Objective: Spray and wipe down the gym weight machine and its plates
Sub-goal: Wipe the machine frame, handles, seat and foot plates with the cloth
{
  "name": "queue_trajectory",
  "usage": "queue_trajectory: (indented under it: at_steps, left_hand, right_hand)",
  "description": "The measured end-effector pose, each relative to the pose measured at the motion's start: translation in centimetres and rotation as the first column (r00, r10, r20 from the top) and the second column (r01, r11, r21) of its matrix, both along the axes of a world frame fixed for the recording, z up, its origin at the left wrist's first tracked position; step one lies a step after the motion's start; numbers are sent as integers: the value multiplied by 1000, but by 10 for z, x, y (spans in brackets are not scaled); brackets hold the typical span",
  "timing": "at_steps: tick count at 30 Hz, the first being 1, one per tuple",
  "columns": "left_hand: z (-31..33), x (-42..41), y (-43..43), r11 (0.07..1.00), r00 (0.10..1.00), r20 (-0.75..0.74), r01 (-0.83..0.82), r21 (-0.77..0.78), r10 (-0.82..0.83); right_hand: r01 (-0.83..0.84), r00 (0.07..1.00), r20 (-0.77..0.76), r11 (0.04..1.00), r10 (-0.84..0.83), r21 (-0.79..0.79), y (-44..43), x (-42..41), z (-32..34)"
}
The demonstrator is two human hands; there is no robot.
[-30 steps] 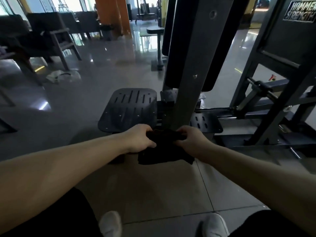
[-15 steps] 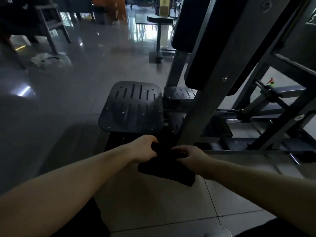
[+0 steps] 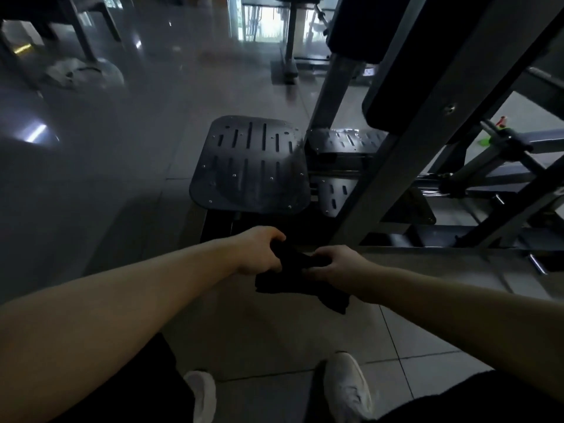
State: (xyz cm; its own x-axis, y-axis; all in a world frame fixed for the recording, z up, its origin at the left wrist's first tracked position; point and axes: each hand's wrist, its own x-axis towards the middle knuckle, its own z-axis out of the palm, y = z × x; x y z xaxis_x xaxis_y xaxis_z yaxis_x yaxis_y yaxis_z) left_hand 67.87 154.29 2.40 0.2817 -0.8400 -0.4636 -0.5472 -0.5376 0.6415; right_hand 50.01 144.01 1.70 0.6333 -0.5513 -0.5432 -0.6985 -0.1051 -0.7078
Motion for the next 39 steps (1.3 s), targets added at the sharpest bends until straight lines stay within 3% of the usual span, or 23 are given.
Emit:
queue_trajectory:
  at_steps: [6, 10, 13, 17, 22, 25, 28, 32, 34, 39]
  left_hand:
    - [-17, 30, -12, 984, 982, 70, 175, 37, -177]
    - [-32, 32, -37, 959, 962, 0, 271, 79, -271]
    - [-48, 39, -58, 961, 966, -49, 258, 100, -254]
    - [-68, 54, -78, 972, 975, -159, 179, 154, -155]
    - [-57, 74, -85, 967, 961, -266, 136, 213, -76]
    - [-13, 88, -82, 973, 933, -355, 23, 228, 61]
    - [55, 103, -74, 975, 928, -347, -63, 215, 136]
    - [173, 119, -56, 959, 922, -318, -146, 245, 222]
    - [241, 128, -44, 947, 925, -290, -164, 278, 245]
    - [397, 145, -19, 936, 913, -239, -286, 203, 331]
  right_hand:
    - [67, 998, 5, 984, -68, 165, 16, 10, -25]
    - [110, 994, -13, 967, -109, 230, 4, 4, -40]
    - [170, 984, 0, 955, -175, 244, -13, 6, -55]
    - [282, 955, -27, 874, -296, 395, -35, 21, -71]
    - [332, 937, -62, 823, -344, 460, -50, 53, -44]
    - [441, 873, -87, 700, -480, 561, -42, 76, 3]
    - [529, 734, -105, 467, -672, 709, -26, 95, 69]
    - [597, 567, -197, 234, -799, 768, -7, 109, 187]
    - [623, 572, -214, 249, -792, 742, 1, 115, 253]
    - [634, 654, -159, 421, -740, 649, 24, 130, 403]
